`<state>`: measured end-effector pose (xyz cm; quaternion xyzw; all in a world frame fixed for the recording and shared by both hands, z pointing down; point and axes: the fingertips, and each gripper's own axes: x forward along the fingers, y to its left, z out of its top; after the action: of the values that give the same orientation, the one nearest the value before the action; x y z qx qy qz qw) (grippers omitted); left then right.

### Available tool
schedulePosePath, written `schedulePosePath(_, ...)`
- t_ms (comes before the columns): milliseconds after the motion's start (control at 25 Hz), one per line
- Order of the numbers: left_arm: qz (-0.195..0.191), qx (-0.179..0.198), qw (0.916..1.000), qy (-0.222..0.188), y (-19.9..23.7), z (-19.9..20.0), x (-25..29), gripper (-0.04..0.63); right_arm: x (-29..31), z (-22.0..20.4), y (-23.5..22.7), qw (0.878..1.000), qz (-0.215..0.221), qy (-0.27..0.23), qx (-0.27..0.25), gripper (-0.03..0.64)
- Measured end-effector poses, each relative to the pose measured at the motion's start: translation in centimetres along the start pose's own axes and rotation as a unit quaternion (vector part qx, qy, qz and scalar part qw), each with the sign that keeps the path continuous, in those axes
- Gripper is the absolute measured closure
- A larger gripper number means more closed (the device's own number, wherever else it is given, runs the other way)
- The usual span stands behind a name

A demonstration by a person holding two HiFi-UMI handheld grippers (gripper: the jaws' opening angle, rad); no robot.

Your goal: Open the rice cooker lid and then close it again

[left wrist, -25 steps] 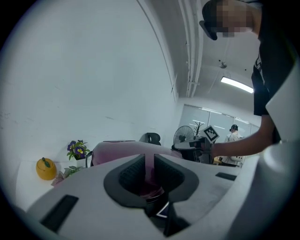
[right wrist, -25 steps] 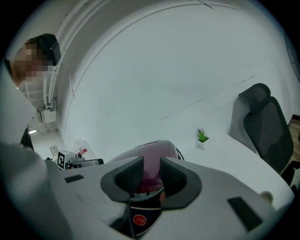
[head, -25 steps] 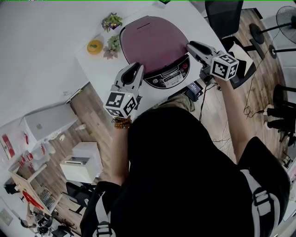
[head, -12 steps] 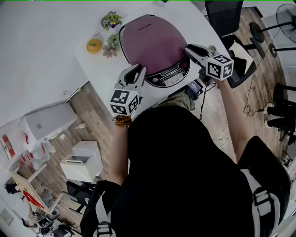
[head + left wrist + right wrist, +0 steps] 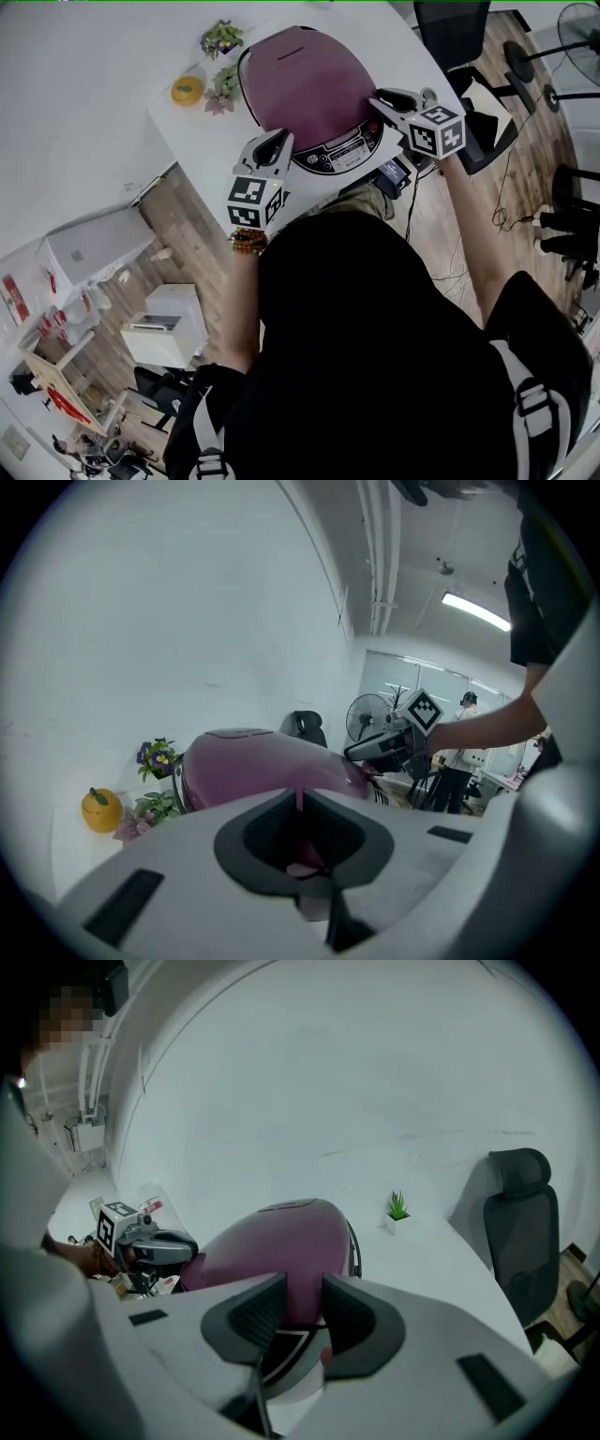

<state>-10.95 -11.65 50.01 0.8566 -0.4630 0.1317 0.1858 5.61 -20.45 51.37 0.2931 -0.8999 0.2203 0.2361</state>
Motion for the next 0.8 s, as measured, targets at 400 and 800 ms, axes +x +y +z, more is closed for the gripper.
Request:
schedulePosePath(400,0.027,0.056,0.9974,0.036,0.13,-0.58,0.46,0.565,0.48,-0.43,-0.23,1.0,-0.012,0.019,0.006,0.5)
schedulePosePath(800,0.021,0.048,0.9969,0.058,0.1,-0.68,0.63,0.566,0.42,-0.57,-0.12,1.0,-0.025,0.014,0.007,0.506)
